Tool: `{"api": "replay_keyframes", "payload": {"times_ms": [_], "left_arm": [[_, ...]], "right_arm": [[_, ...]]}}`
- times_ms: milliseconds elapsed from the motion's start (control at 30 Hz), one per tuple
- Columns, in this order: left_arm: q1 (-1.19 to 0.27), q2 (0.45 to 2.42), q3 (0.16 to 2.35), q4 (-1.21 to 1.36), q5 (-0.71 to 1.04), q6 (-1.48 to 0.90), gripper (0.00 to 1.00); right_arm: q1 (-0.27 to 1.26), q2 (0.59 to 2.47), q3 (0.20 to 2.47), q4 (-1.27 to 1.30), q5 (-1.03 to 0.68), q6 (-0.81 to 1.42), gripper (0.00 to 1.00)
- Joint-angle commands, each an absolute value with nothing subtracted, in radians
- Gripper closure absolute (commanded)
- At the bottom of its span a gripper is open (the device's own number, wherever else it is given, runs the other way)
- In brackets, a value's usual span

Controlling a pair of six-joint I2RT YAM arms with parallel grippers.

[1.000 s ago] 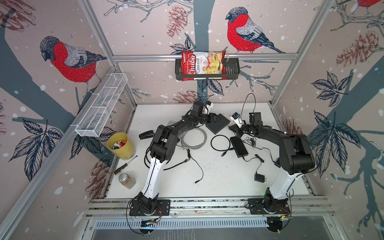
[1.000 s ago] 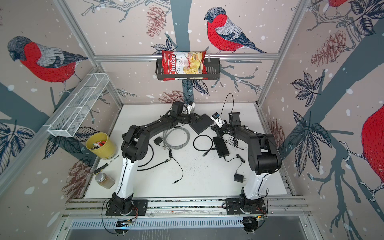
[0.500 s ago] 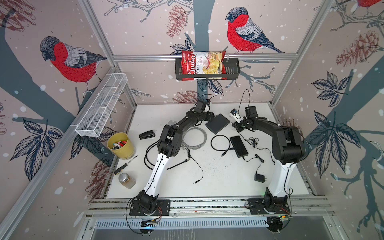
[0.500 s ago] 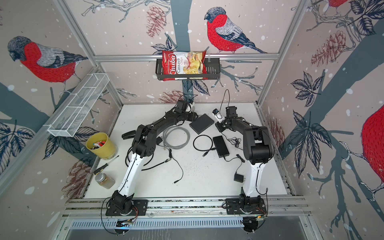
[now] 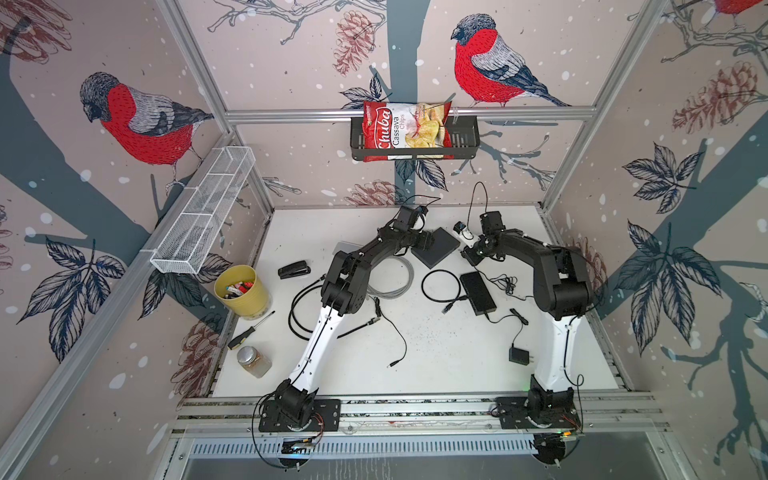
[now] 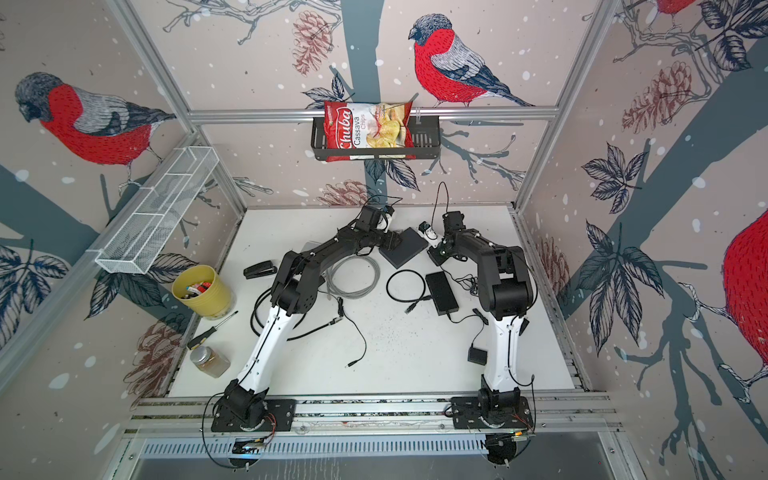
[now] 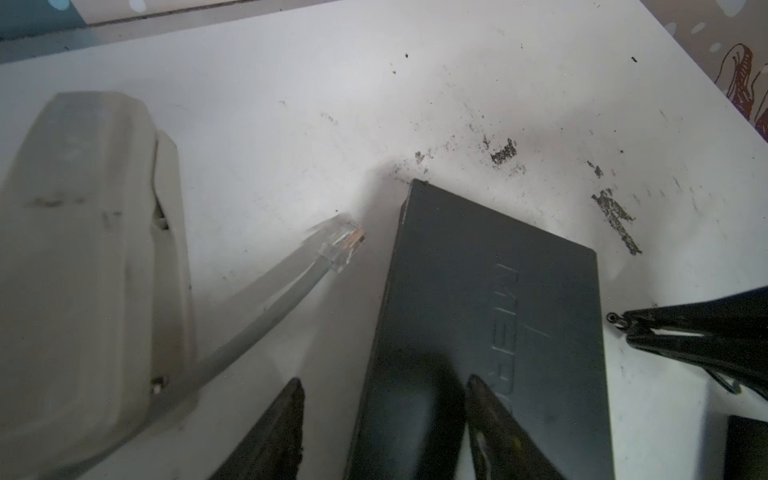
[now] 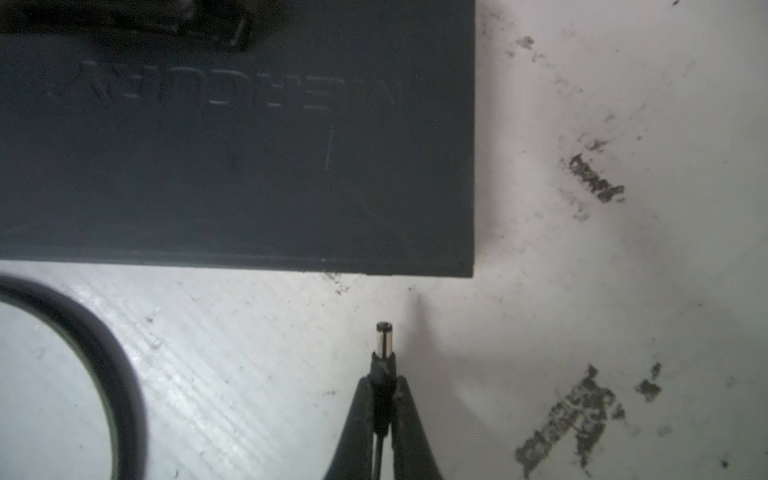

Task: Insert the plug into the switch port
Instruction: 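Push the barrel plug into the switch's side port with the right gripper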

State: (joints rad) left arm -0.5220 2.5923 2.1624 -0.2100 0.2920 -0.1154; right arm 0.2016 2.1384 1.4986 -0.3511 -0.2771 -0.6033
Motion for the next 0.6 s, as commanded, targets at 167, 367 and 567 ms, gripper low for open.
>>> {"api": "replay_keyframes", "payload": {"times_ms": [167,367,567], "left_arm": [[-0.535,2.607,2.144,-0.205,0.303,-0.068,0.42],[-0.537,2.606,2.139,-0.21,0.294,-0.023,0.43],[-0.536,2.612,2.151,-0.22,0.318,0.003,0.45]], "right_arm": [[0.218,2.19,1.555,-0.397,-0.253,-0.616,0.93],[0.222,2.208,1.584,-0.411,-0.249,-0.627,0.93],[0.227,2.209,1.592,-0.423,-0.258,-0.65,0.93]]}}
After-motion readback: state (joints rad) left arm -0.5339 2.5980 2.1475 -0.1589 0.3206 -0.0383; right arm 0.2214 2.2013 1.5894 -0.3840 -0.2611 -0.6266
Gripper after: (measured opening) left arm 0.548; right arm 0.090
